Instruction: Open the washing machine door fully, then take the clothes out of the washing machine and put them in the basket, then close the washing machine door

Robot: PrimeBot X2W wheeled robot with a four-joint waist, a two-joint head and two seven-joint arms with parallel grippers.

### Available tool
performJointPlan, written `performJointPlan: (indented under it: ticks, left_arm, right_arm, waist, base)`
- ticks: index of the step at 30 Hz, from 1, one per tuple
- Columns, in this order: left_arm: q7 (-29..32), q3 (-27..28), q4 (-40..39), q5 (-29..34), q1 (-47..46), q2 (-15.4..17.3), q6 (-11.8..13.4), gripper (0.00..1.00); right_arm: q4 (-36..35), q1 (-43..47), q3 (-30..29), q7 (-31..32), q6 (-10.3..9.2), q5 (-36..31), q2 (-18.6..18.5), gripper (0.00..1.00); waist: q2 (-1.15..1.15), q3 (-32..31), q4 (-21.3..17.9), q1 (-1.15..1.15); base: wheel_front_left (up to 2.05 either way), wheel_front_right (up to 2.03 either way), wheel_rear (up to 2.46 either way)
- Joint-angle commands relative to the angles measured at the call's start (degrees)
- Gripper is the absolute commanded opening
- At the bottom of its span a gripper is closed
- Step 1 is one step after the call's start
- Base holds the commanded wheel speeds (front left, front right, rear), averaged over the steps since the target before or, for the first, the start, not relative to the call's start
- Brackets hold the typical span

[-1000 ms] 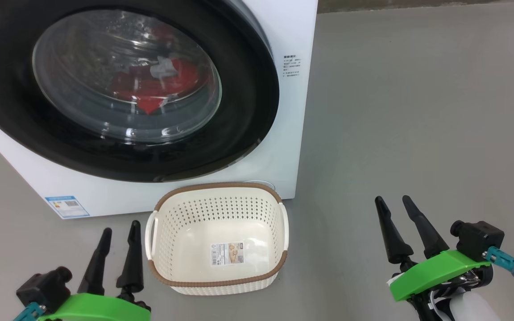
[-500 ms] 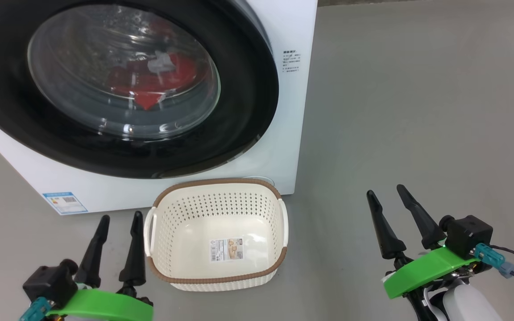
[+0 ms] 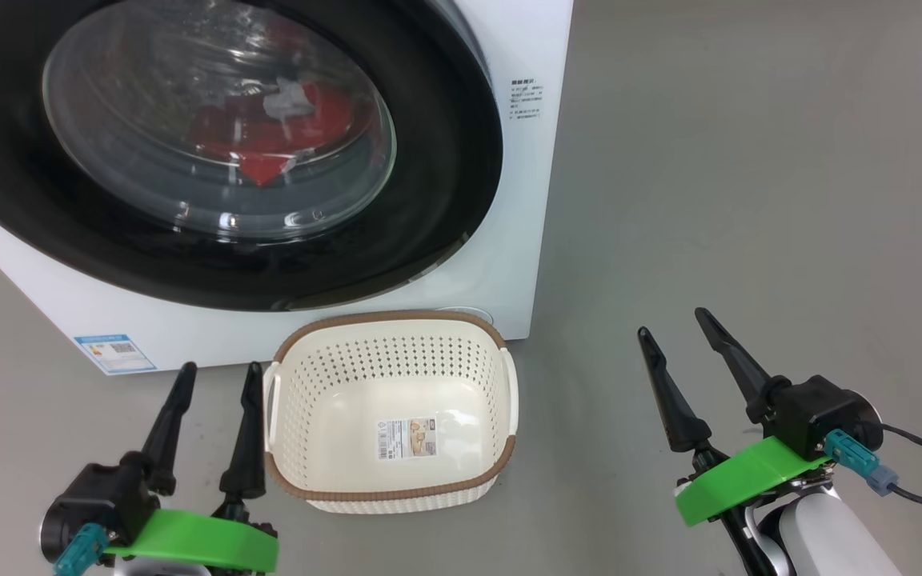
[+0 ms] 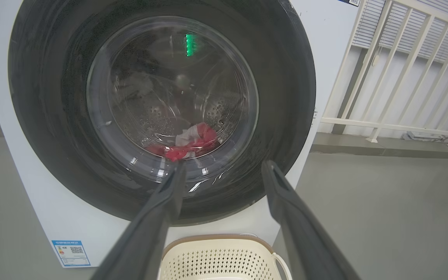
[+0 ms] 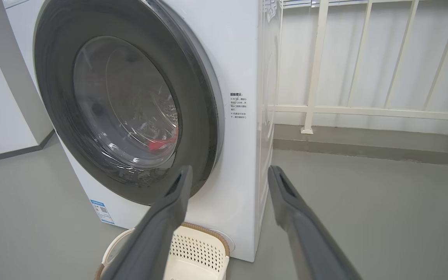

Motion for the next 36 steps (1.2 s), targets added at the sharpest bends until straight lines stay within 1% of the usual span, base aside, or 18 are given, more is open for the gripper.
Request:
performJointPlan:
  ticks: [1, 19, 20, 21, 22, 24, 25, 29, 32, 36]
  left_arm:
    - [-0.7, 1.7, -1.7, 0.6, -2.4, 1.1, -0.3, 1.0]
    - [-0.7, 1.9, -1.8, 0.8, -2.8, 1.1, -0.3, 1.0]
    - [-0.7, 1.8, -1.9, 0.8, -2.8, 1.1, -0.3, 1.0]
    - [-0.7, 1.8, -1.9, 0.8, -2.8, 1.1, -0.3, 1.0]
    - [-0.7, 1.7, -2.0, 0.8, -2.9, 1.1, -0.3, 1.0]
    - [-0.7, 1.7, -2.2, 0.8, -3.1, 1.1, -0.3, 1.0]
    - [-0.7, 1.7, -2.3, 0.8, -3.3, 1.1, -0.3, 1.0]
    - [-0.7, 1.8, -3.1, 0.7, -4.2, 1.1, -0.3, 1.0]
    - [-0.7, 1.5, -3.4, 0.2, -4.9, 1.1, -0.3, 1.0]
    - [-0.7, 0.9, -4.1, -0.3, -6.2, 1.1, -0.3, 1.0]
  right_arm:
    - [-1.6, -2.1, 1.4, -0.5, 0.02, -0.5, -0.3, 1.0]
    - [-1.8, -2.7, 0.9, -0.5, 0.02, 0.4, 0.0, 1.0]
    - [-1.8, -2.8, 0.9, -0.5, 0.02, 0.8, 0.0, 0.95]
    - [-1.9, -2.9, 0.9, -0.5, 0.02, 1.2, 0.1, 0.64]
    - [-2.0, -3.1, 0.9, -0.5, 0.02, 1.7, 0.1, 0.42]
    - [-2.3, -3.6, 0.8, -0.5, 0.02, 2.9, 0.1, 0.15]
    - [-2.3, -3.9, 0.9, -0.5, 0.02, 3.6, 0.1, 0.0]
    - [-2.6, -5.5, 0.7, -0.5, 0.02, 6.8, 0.2, 0.0]
    - [-2.9, -6.9, 1.5, -0.5, 0.02, 8.9, -0.5, 0.0]
    - [-2.7, -9.8, 1.2, -0.5, 0.02, 14.7, -0.6, 0.0]
  waist:
    - [0.0, 0.0, 0.0, 0.0]
    - [0.0, 1.2, -0.3, 0.0]
    - [0.0, 1.4, -0.3, 0.0]
    - [0.0, 1.6, -0.3, 0.0]
    - [0.0, 1.8, -0.2, 0.0]
    - [0.0, 2.5, -0.2, 0.0]
    - [0.0, 2.9, -0.1, 0.0]
    - [0.0, 4.9, 0.2, 0.0]
    - [0.0, 6.6, 0.6, 0.0]
    - [0.0, 8.8, 1.4, 0.0]
  base:
    - [0.0, 0.0, 0.0]
    - [0.0, 0.0, 0.0]
    - [0.0, 0.0, 0.0]
    - [0.0, 0.0, 0.0]
    - [0.0, 0.0, 0.0]
    - [0.0, 0.0, 0.0]
    - [0.0, 0.0, 0.0]
    - [0.0, 0.0, 0.0]
    - [0.0, 0.0, 0.0]
    - [0.0, 0.0, 0.0]
